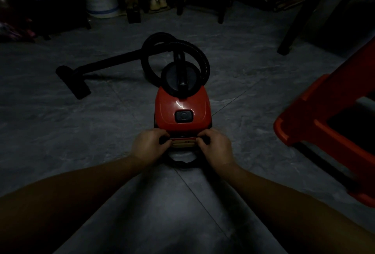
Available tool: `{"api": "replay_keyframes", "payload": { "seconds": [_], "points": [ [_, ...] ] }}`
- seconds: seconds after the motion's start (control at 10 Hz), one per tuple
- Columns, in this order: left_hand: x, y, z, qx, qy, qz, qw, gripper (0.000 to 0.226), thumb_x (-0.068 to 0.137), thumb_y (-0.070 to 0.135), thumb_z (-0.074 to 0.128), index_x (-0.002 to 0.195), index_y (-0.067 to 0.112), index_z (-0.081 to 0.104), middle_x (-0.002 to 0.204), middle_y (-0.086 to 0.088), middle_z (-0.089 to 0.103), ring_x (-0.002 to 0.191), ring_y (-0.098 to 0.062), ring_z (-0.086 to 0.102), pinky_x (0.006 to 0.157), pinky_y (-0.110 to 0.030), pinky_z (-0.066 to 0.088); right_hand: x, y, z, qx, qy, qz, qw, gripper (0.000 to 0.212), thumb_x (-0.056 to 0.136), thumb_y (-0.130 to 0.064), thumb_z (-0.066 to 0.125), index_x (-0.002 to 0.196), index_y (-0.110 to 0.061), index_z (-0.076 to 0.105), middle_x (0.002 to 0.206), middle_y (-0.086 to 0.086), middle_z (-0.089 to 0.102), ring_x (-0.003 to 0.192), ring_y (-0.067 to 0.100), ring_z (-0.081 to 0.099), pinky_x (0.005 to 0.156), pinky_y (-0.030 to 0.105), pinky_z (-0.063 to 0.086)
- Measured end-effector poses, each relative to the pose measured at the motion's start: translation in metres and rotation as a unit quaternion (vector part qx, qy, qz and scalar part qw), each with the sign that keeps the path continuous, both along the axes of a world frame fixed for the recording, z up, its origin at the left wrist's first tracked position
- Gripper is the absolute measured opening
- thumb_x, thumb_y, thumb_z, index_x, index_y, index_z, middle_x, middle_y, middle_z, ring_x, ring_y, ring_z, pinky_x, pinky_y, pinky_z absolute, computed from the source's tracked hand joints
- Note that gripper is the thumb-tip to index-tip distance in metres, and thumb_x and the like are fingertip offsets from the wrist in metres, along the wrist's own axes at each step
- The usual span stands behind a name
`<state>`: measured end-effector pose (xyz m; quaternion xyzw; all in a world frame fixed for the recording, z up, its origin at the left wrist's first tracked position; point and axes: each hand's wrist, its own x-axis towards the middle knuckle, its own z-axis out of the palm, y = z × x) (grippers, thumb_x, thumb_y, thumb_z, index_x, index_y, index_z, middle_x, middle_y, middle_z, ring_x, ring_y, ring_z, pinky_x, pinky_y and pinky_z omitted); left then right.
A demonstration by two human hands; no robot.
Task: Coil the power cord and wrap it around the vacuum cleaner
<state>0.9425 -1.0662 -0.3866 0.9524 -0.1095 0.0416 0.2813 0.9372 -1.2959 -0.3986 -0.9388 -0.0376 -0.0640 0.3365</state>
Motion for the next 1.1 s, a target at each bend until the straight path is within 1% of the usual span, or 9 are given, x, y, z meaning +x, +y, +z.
{"api": "replay_keyframes", "payload": {
  "seconds": [0.1,0.2,0.3,0.5,0.6,0.8,0.9,1.0,1.1],
  "points": [
    [-0.001,0.001,-0.001,0.001,-0.001,0.010,1.000,0.017,0.084,0.026,0.073,0.098,0.016,0.075,0.096,-0.003,0.074,0.084,-0.018,0.068,0.075,-0.032,0.055,-0.002,0.002,0.000,0.005,0.008,-0.014,1.000,0.016,0.090,-0.027,0.069,0.103,-0.019,0.072,0.100,-0.004,0.068,0.088,0.008,0.059,0.075,0.016,0.041],
    [0.000,0.003,0.000,0.000,0.008,0.014,1.000,0.017,0.083,0.028,0.074,0.096,0.017,0.076,0.095,-0.002,0.075,0.083,-0.018,0.069,0.075,-0.035,0.056,-0.002,0.001,0.000,0.020,0.020,-0.029,0.999,0.017,0.089,-0.029,0.070,0.103,-0.019,0.073,0.101,-0.003,0.069,0.089,0.008,0.060,0.075,0.016,0.042],
    [-0.001,0.002,0.001,0.004,0.011,0.016,1.000,0.017,0.083,0.029,0.074,0.096,0.018,0.076,0.095,-0.001,0.075,0.083,-0.017,0.069,0.075,-0.033,0.055,-0.001,0.001,0.002,0.027,0.031,-0.032,0.999,0.017,0.089,-0.028,0.070,0.103,-0.018,0.073,0.102,-0.004,0.068,0.089,0.007,0.059,0.073,0.011,0.039],
    [0.001,0.000,0.002,0.008,0.016,0.013,1.000,0.015,0.084,0.029,0.074,0.095,0.019,0.076,0.094,0.001,0.075,0.082,-0.014,0.068,0.073,-0.027,0.052,0.001,0.001,0.004,0.019,0.030,-0.026,0.999,0.015,0.089,-0.029,0.070,0.099,-0.018,0.074,0.098,-0.002,0.069,0.085,0.008,0.060,0.072,0.014,0.042],
    [0.002,0.001,0.003,0.016,0.027,0.008,0.999,0.014,0.085,0.030,0.073,0.094,0.019,0.076,0.093,0.001,0.075,0.082,-0.014,0.068,0.071,-0.027,0.051,0.000,0.001,0.005,0.006,0.030,-0.024,0.999,0.016,0.089,-0.029,0.070,0.100,-0.018,0.074,0.098,-0.003,0.069,0.082,0.005,0.056,0.066,0.007,0.033],
    [0.001,0.001,0.006,0.040,0.015,-0.007,0.999,0.015,0.087,0.029,0.071,0.094,0.017,0.074,0.092,-0.002,0.074,0.081,-0.017,0.068,0.067,-0.026,0.046,-0.003,0.002,0.006,-0.011,0.023,-0.010,1.000,0.017,0.091,-0.028,0.067,0.104,-0.018,0.071,0.100,-0.001,0.067,0.087,0.010,0.059,0.074,0.020,0.041],
    [-0.003,0.001,0.002,0.040,0.022,-0.004,0.999,0.022,0.088,0.033,0.065,0.096,0.014,0.073,0.093,-0.005,0.073,0.081,-0.023,0.068,0.068,-0.032,0.052,-0.007,0.002,0.004,-0.003,0.027,-0.004,1.000,0.020,0.092,-0.026,0.065,0.108,-0.015,0.069,0.105,0.002,0.065,0.096,0.016,0.061,0.079,0.022,0.043],
    [-0.022,0.000,0.001,0.028,0.030,0.001,0.999,0.036,0.087,0.035,0.055,0.109,0.011,0.070,0.103,-0.011,0.070,0.091,-0.030,0.067,0.078,-0.040,0.054,-0.026,0.007,0.009,0.020,0.035,0.006,0.999,0.033,0.092,-0.023,0.064,0.122,-0.009,0.064,0.118,0.009,0.063,0.110,0.023,0.058,0.087,0.023,0.040],
    [-0.044,-0.002,0.001,0.078,0.029,0.030,0.996,0.051,0.092,0.034,0.058,0.135,0.008,0.055,0.130,-0.016,0.060,0.115,-0.034,0.058,0.096,-0.044,0.050,-0.046,0.013,0.017,0.022,0.075,0.015,0.997,0.046,0.091,-0.026,0.064,0.133,-0.009,0.056,0.129,0.011,0.060,0.120,0.024,0.053,0.097,0.026,0.038]
  ]
}}
